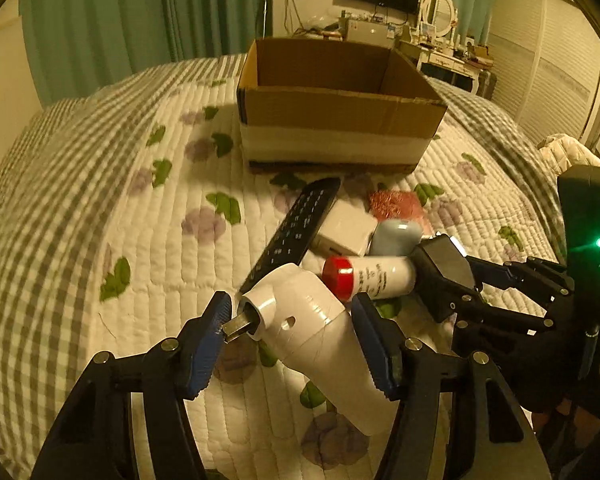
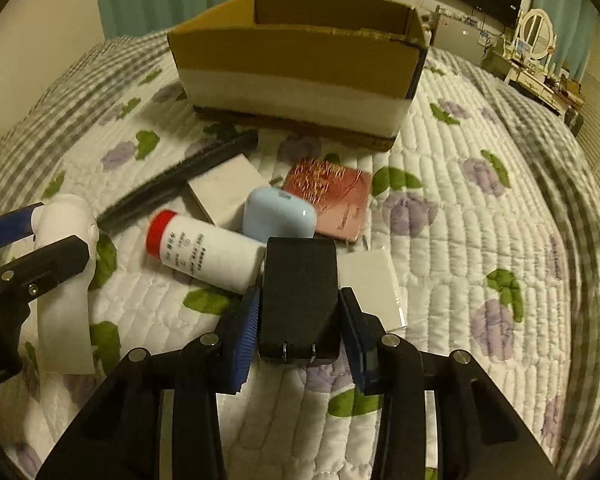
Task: Organize rigid objects
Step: 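Carry both items into the cardboard box and open both grippers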
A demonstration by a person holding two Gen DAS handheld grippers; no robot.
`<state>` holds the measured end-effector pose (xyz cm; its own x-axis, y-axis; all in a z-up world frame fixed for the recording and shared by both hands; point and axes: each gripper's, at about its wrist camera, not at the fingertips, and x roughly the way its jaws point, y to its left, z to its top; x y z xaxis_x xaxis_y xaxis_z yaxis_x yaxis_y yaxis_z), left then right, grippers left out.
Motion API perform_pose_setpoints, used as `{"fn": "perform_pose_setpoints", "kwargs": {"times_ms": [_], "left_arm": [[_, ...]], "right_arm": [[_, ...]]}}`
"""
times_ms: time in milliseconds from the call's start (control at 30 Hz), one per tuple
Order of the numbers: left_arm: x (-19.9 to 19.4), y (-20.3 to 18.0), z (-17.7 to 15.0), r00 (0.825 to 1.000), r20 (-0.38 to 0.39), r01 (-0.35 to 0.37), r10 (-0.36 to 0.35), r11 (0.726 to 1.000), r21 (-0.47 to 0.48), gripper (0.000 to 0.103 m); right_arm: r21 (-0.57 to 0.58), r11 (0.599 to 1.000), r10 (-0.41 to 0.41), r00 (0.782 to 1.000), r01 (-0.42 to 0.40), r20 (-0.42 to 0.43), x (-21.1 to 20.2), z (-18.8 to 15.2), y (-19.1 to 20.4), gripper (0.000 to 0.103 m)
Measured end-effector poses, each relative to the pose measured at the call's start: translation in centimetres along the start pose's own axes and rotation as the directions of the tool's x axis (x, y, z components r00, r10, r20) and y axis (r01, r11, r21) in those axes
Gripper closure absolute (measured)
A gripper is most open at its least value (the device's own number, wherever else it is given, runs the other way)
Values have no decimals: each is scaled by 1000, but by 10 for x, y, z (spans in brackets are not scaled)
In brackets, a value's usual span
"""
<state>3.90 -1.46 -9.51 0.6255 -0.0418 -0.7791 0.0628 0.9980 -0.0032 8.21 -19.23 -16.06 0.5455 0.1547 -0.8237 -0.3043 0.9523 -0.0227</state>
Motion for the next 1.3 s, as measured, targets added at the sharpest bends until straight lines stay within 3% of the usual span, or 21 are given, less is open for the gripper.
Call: {"fn": "perform_pose_setpoints", "kwargs": {"times_ms": [200,367,700,1033,1300], "left_arm": [[-21,1,22,998,57,12,-11,1000,-19,40],[-36,5,60,992,121,21,-19,1000,-19,40],[-25,12,166,980,196,40,-38,999,-7,40],[52,-6,240,985,174,-35,19,995,90,40],[128,-11,238,995,94,-25,14,992,120,40]], "right_arm": [[16,1000,7,995,-9,95,-32,20,-4,65],[21,1000,-13,989,10,151,-60,51,-10,65],[-4,1000,-27,950,30,312,-98,157,-31,65],[36,999,-14,946,2,325,-51,235,-53,65],[66,998,-21,969,4,248,29,242,-66,65]]}}
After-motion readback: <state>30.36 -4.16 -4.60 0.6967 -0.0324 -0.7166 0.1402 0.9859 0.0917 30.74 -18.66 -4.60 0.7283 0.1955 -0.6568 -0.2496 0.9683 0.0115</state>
